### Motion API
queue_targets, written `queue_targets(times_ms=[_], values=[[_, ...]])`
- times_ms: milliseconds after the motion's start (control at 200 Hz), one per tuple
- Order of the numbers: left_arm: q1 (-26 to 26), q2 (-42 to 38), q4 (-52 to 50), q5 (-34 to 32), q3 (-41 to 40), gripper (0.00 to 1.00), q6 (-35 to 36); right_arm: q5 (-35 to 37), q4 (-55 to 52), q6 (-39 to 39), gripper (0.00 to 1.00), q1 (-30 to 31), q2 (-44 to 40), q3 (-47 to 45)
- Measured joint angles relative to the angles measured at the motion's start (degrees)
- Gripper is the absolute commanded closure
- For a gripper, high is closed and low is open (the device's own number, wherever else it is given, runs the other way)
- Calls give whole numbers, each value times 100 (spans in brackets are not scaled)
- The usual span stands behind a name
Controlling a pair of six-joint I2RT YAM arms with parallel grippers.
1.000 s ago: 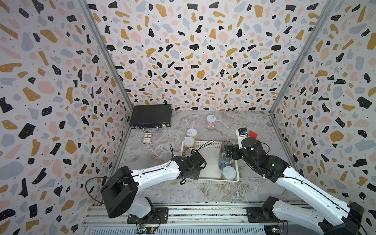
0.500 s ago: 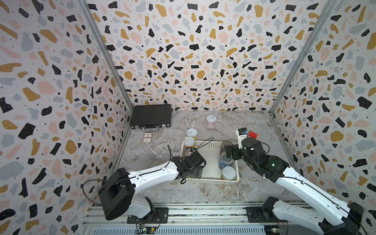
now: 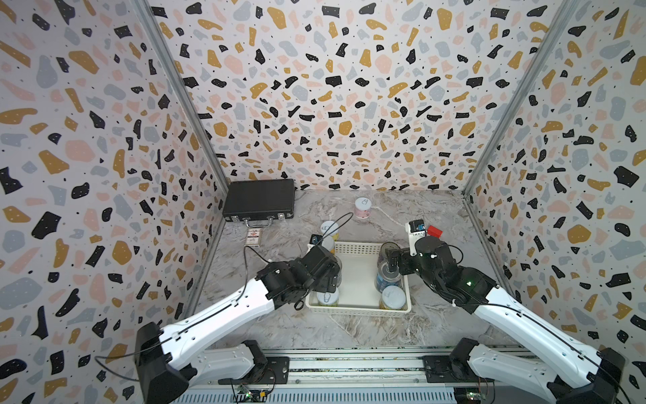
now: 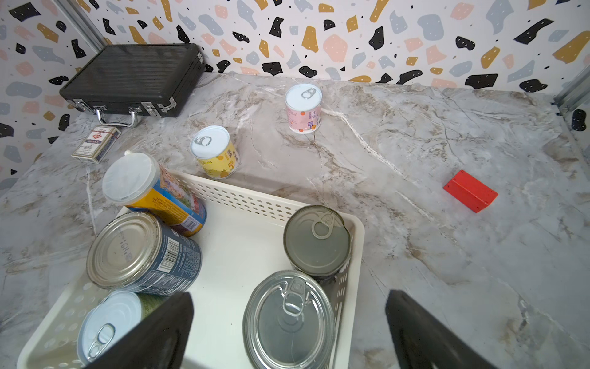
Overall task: Put the canned food in the basket
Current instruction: Place the canned food in the basket, then pick up the canned food from the center of the board.
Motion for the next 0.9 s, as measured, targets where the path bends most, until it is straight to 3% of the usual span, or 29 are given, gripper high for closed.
queue_targets(times_ms=[160, 265, 385, 551, 721, 901], values=[[455, -334, 168, -297, 595, 0, 83, 50, -15, -4, 0, -4, 96, 111], [1440, -476, 577, 92, 361, 0, -35, 85, -39, -4, 0, -66, 352, 402], [2422, -614, 1095, 313, -514, 0, -223, -42, -111, 15, 0, -267, 863, 940], [2603, -787, 1237, 420, -1305, 0, -317, -424, -140, 114, 0, -651, 1818, 1788], [2608, -1117, 1327, 389, -1327, 0, -326, -938, -284, 232, 0, -1259, 3077, 2846], [2612, -1478, 1436, 315, -1335, 0, -358, -1034, -636, 116, 0, -1700, 4496, 4301]])
